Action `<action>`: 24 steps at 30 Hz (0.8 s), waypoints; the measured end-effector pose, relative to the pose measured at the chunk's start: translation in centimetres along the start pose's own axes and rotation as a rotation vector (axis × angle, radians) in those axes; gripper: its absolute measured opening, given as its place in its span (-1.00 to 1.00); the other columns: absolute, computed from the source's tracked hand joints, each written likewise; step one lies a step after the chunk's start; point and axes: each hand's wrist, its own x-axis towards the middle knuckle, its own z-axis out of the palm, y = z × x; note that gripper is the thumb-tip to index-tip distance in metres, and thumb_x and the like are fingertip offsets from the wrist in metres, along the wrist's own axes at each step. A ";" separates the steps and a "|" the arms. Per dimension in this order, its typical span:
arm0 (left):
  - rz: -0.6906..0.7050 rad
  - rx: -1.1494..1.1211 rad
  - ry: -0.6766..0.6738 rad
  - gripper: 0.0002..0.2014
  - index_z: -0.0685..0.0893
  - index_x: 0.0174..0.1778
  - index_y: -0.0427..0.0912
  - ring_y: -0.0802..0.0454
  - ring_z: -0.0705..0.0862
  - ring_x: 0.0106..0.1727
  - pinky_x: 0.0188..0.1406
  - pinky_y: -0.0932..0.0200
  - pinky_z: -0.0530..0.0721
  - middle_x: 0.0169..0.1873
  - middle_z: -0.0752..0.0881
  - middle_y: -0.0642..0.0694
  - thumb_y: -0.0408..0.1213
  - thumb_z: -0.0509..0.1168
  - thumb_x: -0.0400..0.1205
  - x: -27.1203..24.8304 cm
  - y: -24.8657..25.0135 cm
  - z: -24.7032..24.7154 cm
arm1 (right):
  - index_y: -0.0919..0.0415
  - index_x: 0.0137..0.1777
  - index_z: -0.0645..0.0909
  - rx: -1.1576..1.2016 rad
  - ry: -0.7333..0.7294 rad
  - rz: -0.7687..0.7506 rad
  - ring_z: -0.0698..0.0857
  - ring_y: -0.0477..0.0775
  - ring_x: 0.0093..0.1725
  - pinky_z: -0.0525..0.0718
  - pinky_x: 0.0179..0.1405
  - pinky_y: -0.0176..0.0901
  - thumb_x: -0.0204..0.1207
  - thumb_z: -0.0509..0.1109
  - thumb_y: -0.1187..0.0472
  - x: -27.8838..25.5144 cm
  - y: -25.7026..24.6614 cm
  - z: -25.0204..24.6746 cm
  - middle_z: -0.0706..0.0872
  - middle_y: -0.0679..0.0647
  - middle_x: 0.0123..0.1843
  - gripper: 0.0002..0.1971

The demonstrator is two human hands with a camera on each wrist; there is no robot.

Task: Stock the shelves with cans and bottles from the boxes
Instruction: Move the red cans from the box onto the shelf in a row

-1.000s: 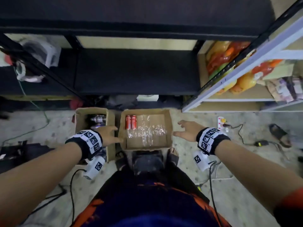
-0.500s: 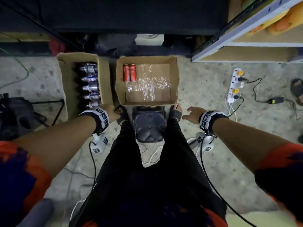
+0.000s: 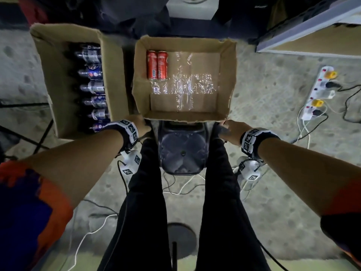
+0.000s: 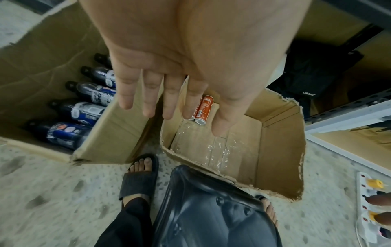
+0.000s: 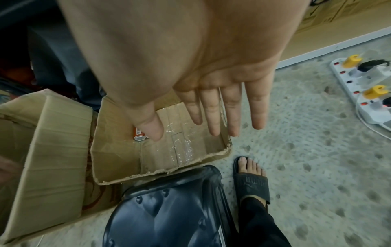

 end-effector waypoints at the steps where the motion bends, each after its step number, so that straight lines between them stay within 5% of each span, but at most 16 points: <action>1: -0.006 -0.015 0.011 -0.70 0.73 0.03 -0.15 -0.21 0.70 -0.04 0.08 -0.07 0.72 -0.12 0.74 -0.15 0.00 0.39 0.56 1.9 0.0 0.3 | 0.22 0.59 0.44 0.027 0.015 -0.001 0.67 0.36 0.31 0.65 0.22 0.05 0.69 0.32 -0.04 1.5 -0.1 0.0 0.65 0.31 0.42 -0.45; 4: -0.025 -0.013 0.026 -0.65 0.66 -0.01 -0.01 -0.15 0.72 -0.11 -0.05 -0.03 0.75 -0.12 0.74 -0.11 0.14 0.37 0.45 7.8 0.1 0.8 | 0.09 0.68 0.36 0.098 0.043 -0.030 0.66 0.28 0.36 0.62 0.26 -0.03 0.61 0.40 -0.13 6.3 -0.6 0.2 0.64 0.20 0.46 -0.31; 6: -0.030 0.003 0.042 -0.73 0.60 -0.06 0.00 -0.08 0.67 -0.19 -0.32 0.11 0.59 -0.15 0.70 -0.10 0.10 0.36 0.51 10.9 0.5 0.4 | 0.07 0.62 0.44 0.118 0.070 -0.061 0.68 0.26 0.34 0.62 0.26 -0.06 0.56 0.40 -0.18 9.7 -1.2 0.2 0.68 0.17 0.43 -0.33; 9: -0.037 0.000 0.064 -0.75 0.58 -0.10 0.00 -0.01 0.62 -0.25 -0.41 0.17 0.44 -0.21 0.66 -0.05 0.10 0.34 0.56 16.1 1.2 0.2 | 0.09 0.54 0.49 0.141 0.087 -0.100 0.73 0.28 0.26 0.69 0.28 0.08 0.39 0.35 -0.32 14.6 -2.3 0.2 0.74 0.18 0.32 -0.23; 13: -0.013 0.012 0.095 -0.46 0.64 -0.12 0.09 -0.01 0.70 -0.25 -0.35 0.16 0.62 -0.13 0.77 -0.05 0.41 0.07 0.29 27.4 -1.0 2.3 | 0.17 0.64 0.36 0.092 0.077 -0.111 0.72 0.29 0.21 0.70 0.22 0.04 0.64 0.37 -0.15 19.6 -4.7 -0.3 0.71 0.24 0.34 -0.33; 15: -0.009 0.025 0.119 -0.50 0.67 0.11 0.05 -0.06 0.74 -0.08 -0.19 0.08 0.69 0.07 0.77 -0.07 0.31 0.14 0.47 27.5 0.2 1.0 | 0.14 0.73 0.22 0.105 0.070 -0.142 0.68 0.26 0.32 0.65 0.28 0.00 0.66 0.37 -0.16 22.1 -6.2 -0.5 0.62 0.23 0.48 -0.26; 18: 0.024 -0.003 0.191 -0.67 0.60 0.37 -0.20 -0.23 0.66 0.23 0.23 -0.05 0.62 0.32 0.66 -0.18 -0.11 0.24 0.76 28.2 1.8 -0.6 | 0.17 0.75 0.18 0.105 0.053 -0.220 0.58 0.27 0.48 0.58 0.43 0.06 0.67 0.38 -0.13 25.7 -8.9 -1.0 0.52 0.22 0.59 -0.23; 21: 0.002 -0.143 0.257 -0.80 0.61 0.19 -0.09 -0.14 0.68 0.07 0.18 0.03 0.61 0.19 0.71 -0.17 -0.11 0.33 0.72 32.0 1.8 -1.4 | 0.15 0.76 0.14 0.073 0.068 -0.307 0.56 0.26 0.51 0.56 0.47 0.07 0.63 0.41 -0.15 29.5 -11.8 -1.5 0.51 0.20 0.61 -0.18; 24: 0.019 -0.191 0.353 -0.51 0.62 0.41 -0.15 -0.18 0.69 0.26 0.22 0.04 0.58 0.27 0.70 -0.15 0.05 0.41 0.63 35.3 2.6 -2.6 | 0.18 0.77 0.11 0.039 0.103 -0.344 0.55 0.27 0.52 0.55 0.45 0.05 0.62 0.43 -0.13 33.4 -14.7 -2.2 0.50 0.23 0.61 -0.14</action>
